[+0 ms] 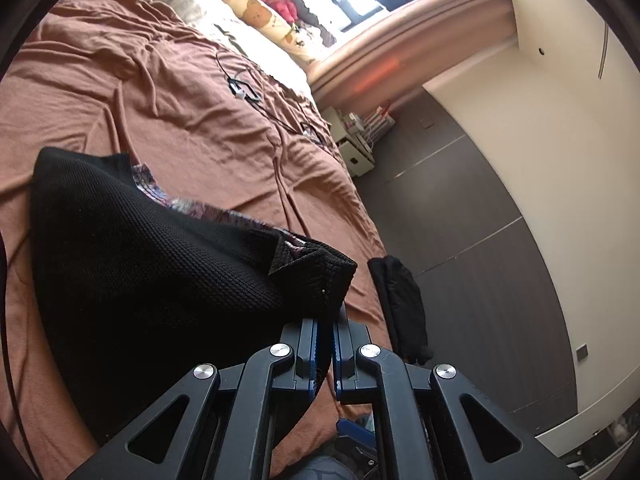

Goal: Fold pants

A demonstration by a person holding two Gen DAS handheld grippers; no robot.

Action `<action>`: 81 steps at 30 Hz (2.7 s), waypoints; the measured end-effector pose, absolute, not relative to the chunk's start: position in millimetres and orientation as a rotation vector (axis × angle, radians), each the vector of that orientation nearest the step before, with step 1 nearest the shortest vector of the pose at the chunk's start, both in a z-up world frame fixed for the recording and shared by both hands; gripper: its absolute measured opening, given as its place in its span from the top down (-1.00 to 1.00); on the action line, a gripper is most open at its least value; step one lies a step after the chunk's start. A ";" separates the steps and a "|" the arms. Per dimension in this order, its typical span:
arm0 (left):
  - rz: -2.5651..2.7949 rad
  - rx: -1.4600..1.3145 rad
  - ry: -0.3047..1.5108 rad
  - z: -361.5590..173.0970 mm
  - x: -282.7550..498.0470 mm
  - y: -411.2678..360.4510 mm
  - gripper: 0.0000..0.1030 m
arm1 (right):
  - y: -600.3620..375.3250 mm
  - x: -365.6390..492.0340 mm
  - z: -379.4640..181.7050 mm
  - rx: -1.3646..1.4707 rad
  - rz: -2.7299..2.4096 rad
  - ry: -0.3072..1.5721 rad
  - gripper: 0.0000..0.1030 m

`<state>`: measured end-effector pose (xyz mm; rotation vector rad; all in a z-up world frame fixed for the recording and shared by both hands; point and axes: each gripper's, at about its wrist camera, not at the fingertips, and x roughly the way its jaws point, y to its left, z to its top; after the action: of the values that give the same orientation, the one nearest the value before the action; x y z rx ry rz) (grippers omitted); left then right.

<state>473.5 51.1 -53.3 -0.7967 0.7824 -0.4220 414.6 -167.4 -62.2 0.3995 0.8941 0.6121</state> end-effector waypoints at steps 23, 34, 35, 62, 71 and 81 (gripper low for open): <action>-0.521 -0.776 1.070 -127.4 476.5 -39.7 0.03 | -234.8 407.6 -76.4 0.523 0.528 0.919 0.00; -0.375 -0.791 0.984 -117.3 453.9 26.4 -0.20 | -222.8 426.6 -69.1 0.474 0.576 0.905 0.00; -0.359 -0.795 0.981 -118.6 453.4 32.7 -0.20 | -219.9 430.5 -69.8 0.471 0.582 0.908 0.00; -0.023 -0.887 0.946 -155.5 400.3 180.7 -0.20 | -73.1 562.2 -32.4 0.121 0.774 0.918 0.00; 0.007 -0.929 0.947 -168.4 405.8 201.6 -0.20 | -6.7 620.6 -37.3 0.034 0.802 0.971 0.00; 0.009 -0.950 0.973 -182.1 416.6 205.9 -0.11 | 43.4 654.9 -58.1 -0.096 0.794 1.000 0.01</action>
<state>416.6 205.9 -182.1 -0.9504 0.9726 0.0092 654.9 43.4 -58.1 -0.0963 1.0002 0.7938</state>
